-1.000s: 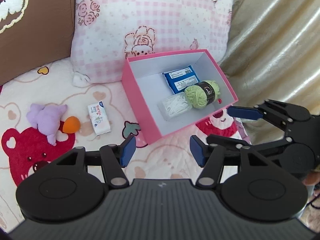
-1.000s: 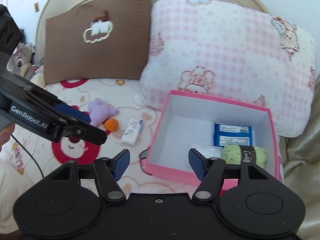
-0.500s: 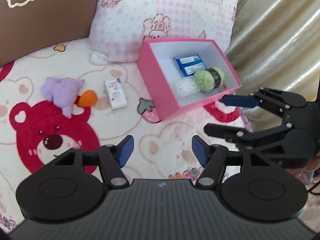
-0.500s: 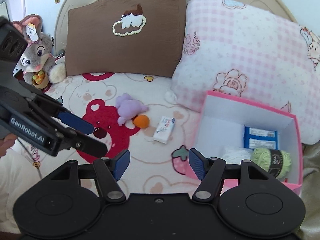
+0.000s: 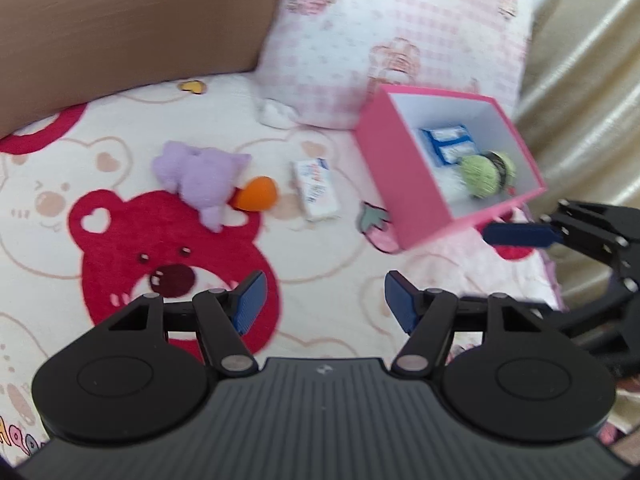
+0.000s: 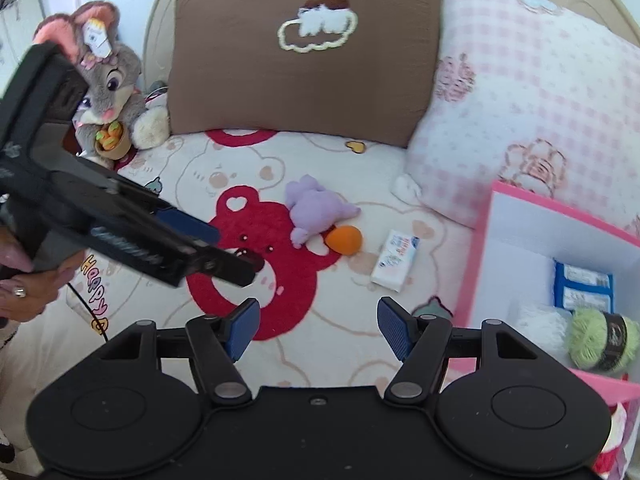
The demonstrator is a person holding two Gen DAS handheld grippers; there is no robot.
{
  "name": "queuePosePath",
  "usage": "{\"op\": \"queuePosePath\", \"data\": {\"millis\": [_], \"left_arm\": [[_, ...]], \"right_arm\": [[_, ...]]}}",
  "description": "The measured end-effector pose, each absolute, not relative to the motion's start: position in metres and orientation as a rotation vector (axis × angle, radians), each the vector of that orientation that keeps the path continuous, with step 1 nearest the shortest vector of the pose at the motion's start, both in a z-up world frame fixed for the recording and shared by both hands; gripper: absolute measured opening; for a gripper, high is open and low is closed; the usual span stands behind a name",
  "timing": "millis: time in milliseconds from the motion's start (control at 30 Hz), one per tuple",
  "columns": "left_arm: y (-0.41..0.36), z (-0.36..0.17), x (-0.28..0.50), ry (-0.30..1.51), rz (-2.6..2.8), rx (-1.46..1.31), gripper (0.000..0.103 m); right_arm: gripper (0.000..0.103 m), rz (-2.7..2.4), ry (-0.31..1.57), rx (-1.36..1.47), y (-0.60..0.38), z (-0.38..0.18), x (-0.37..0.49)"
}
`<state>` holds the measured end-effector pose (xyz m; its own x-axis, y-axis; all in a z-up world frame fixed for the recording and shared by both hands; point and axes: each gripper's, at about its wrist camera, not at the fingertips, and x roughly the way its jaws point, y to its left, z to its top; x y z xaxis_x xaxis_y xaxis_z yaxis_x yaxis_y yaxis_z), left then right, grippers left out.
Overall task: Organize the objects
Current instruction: 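Withdraw the left tool from the box toward the purple plush toy, then lower the open left gripper around the purple plush toy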
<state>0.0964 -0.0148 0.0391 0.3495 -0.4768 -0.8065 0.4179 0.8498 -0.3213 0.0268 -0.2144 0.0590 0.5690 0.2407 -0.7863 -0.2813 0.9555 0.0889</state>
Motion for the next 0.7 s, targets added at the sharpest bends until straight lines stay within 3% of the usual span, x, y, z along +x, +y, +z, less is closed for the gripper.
{"op": "queuePosePath", "data": {"millis": [700], "left_arm": [[0.047,-0.028,0.149,1.063,-0.462,-0.228,0.063]], "right_arm": [[0.070,0.361,0.810,-0.213,-0.149,0.010,0.087]]}}
